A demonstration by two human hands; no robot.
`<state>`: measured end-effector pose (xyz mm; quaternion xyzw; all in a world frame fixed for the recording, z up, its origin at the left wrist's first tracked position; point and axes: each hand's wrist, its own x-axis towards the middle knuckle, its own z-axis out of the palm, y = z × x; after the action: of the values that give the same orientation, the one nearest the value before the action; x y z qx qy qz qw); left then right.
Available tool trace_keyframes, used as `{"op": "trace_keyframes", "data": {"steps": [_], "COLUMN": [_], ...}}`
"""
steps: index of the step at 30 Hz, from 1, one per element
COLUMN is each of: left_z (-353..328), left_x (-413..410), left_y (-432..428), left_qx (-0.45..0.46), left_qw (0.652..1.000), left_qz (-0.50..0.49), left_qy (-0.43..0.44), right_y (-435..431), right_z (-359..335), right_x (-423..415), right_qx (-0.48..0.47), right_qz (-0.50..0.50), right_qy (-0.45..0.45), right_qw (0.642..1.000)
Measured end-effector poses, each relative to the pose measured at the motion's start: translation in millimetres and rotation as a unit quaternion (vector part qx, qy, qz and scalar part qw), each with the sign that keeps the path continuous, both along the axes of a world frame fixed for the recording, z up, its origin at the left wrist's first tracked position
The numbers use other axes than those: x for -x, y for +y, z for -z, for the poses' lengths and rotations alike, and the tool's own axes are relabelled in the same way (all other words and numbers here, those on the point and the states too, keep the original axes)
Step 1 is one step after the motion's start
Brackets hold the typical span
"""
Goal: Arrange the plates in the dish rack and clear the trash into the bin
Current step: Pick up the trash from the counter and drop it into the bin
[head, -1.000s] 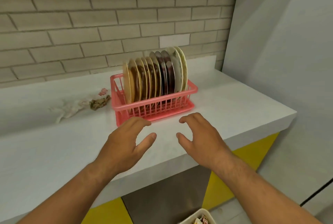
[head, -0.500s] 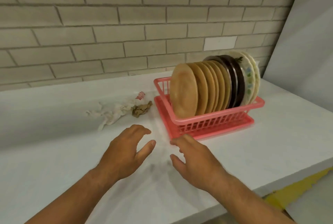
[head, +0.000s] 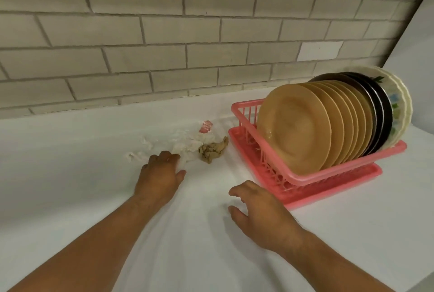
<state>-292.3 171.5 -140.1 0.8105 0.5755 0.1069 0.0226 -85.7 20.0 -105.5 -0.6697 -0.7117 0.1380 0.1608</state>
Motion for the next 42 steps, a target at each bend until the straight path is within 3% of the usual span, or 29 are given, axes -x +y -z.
{"op": "trace_keyframes", "data": {"steps": [2, 5, 12, 18, 21, 23, 27, 35, 42], "left_z": [11, 28, 20, 7, 2, -2, -14, -7, 8], "left_x": [-1, 2, 17, 34, 32, 27, 10, -28, -26], "left_y": [5, 3, -23, -13, -1, 11, 40, 71, 27], "left_qx": [0.020, -0.022, -0.040, -0.033, 0.050, 0.086, 0.034, 0.093, 0.023], "left_qw": [1.000, 0.999, 0.977, 0.974, 0.973, 0.969, 0.967, 0.995, 0.994], "left_qz": [0.002, 0.029, 0.055, 0.014, -0.004, 0.009, 0.007, -0.010, -0.023], "left_qy": [0.002, 0.000, -0.203, -0.223, -0.224, -0.230, -0.251, -0.027, -0.107], "right_y": [14, 44, 133, 158, 145, 132, 107, 70, 43], "right_z": [2, 4, 12, 24, 29, 31, 31, 26, 38], "right_x": [2, 2, 11, 16, 16, 17, 18, 14, 1], "right_qx": [0.007, 0.004, -0.059, 0.018, -0.007, -0.019, -0.010, 0.040, -0.008], "right_qz": [-0.004, -0.007, 0.000, 0.044, 0.019, 0.004, 0.002, 0.016, 0.016], "right_qy": [-0.016, -0.047, -0.148, -0.150, -0.179, -0.164, -0.093, -0.005, 0.059], "right_qw": [1.000, 0.999, 0.987, 0.988, 0.984, 0.986, 0.996, 0.999, 0.998]}}
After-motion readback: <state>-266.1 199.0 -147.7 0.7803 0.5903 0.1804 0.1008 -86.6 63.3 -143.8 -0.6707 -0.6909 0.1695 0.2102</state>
